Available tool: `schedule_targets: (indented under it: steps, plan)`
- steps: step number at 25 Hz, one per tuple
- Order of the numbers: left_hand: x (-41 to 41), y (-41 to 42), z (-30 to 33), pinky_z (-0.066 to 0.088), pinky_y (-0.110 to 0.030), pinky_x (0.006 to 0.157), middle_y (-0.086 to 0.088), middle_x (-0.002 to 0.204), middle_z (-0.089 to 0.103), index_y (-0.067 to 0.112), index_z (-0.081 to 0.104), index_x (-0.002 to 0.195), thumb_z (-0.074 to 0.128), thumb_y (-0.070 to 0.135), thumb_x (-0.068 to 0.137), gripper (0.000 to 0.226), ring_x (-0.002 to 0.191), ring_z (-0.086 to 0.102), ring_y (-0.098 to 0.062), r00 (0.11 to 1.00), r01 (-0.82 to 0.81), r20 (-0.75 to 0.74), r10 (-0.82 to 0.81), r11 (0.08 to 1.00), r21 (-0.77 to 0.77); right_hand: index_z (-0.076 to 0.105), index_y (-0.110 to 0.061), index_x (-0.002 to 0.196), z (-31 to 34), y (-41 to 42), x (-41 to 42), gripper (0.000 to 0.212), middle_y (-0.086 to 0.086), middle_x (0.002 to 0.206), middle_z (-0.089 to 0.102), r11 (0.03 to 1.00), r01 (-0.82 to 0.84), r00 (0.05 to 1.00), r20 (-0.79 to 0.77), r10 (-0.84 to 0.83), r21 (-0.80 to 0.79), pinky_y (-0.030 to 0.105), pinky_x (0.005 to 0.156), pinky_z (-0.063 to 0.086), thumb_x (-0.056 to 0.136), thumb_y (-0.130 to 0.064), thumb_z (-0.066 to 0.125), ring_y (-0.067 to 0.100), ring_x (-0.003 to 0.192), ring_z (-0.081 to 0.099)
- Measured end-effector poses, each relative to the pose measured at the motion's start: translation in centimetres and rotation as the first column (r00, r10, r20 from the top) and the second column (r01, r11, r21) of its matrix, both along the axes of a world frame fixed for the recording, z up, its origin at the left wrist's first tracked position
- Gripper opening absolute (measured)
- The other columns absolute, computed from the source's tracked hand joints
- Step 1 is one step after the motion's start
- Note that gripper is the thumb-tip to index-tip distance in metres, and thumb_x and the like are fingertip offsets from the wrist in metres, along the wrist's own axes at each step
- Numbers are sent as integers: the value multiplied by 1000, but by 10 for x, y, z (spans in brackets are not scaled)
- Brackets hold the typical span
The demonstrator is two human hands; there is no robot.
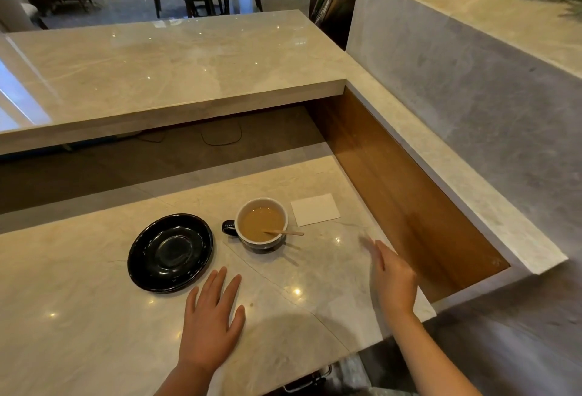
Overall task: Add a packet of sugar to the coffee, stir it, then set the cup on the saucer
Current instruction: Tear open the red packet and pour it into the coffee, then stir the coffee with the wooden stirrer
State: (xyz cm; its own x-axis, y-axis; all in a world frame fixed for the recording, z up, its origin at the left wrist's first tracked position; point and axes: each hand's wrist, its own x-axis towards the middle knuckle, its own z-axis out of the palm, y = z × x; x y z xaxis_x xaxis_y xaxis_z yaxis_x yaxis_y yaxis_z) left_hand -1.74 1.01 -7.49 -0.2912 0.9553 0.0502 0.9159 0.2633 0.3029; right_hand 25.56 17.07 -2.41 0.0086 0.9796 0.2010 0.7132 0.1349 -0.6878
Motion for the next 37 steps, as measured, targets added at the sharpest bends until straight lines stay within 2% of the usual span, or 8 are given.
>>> schedule_targets:
  steps: [6, 14, 19, 22, 25, 27, 30, 37]
  plan:
    - [1, 0, 3, 20, -52, 105, -8, 143, 38, 24, 43, 136, 29, 48, 88, 55, 132, 28, -24, 1000, -6, 9, 6, 1000, -1, 66, 1, 104, -21, -4, -11, 34, 15, 96, 73, 981, -161, 943, 308, 121, 107, 38, 73, 56, 72, -8, 76, 30, 85, 63]
    - [1, 1, 1, 20, -52, 105, -8, 144, 37, 24, 43, 136, 29, 48, 87, 55, 132, 26, -23, 1000, -12, -2, 12, 1000, -6, 60, -8, 114, -24, -6, -14, 31, 11, 116, 66, 988, -148, 897, 427, 112, 53, 43, 84, 45, 88, -24, 56, 29, 103, 57]
    - [2, 1, 2, 13, -49, 108, -6, 146, 34, 25, 41, 137, 28, 49, 87, 57, 134, 21, -21, 1000, -22, -19, 21, 1000, -17, 50, -14, 127, 6, -10, -38, 40, 8, 127, 48, 956, -285, 957, 70, 280, 73, 26, 92, 41, 88, -17, 59, 20, 113, 45]
    - [1, 0, 1, 2, -46, 108, -6, 146, 34, 26, 39, 138, 32, 47, 87, 55, 135, 17, -18, 999, -13, -50, 11, 999, -45, 45, -20, 130, 26, -6, -68, 46, 0, 110, 54, 905, -414, 899, -201, 389, -98, 15, 82, 40, 86, -19, 62, 12, 100, 51]
    - [0, -1, 1, 1, -45, 107, -6, 146, 34, 26, 39, 137, 34, 47, 87, 55, 135, 16, -17, 999, -5, -55, 2, 999, -53, 56, -21, 114, 39, -1, -91, 37, 0, 81, 63, 886, -402, 878, -372, 302, -231, 14, 63, 48, 81, -19, 69, 13, 78, 60]
    - [0, 0, 2, 4, -46, 107, -6, 146, 35, 25, 39, 137, 33, 47, 87, 55, 134, 17, -18, 999, -3, -51, 0, 999, -41, 63, -18, 94, 43, 1, -103, 20, -1, 73, 62, 905, -346, 876, -431, 217, -248, 12, 59, 48, 77, -14, 72, 16, 72, 60]
    - [1, 0, 2, 6, -51, 107, -6, 146, 34, 25, 39, 137, 34, 47, 87, 55, 135, 17, -19, 1000, 1, -23, -2, 1000, -10, 65, -18, 76, 48, 9, -124, 12, 5, 75, 67, 920, -284, 831, -548, 97, -268, 31, 70, 53, 78, -8, 70, 24, 76, 63]
    - [1, 0, 2, 6, -48, 106, -6, 146, 34, 28, 38, 138, 35, 48, 87, 55, 135, 20, -20, 1000, -10, -7, 10, 1000, -3, 69, -16, 86, 66, 25, -158, 15, 5, 81, 70, 939, -312, 847, -489, 207, -144, 37, 77, 57, 84, -5, 60, 22, 81, 67]
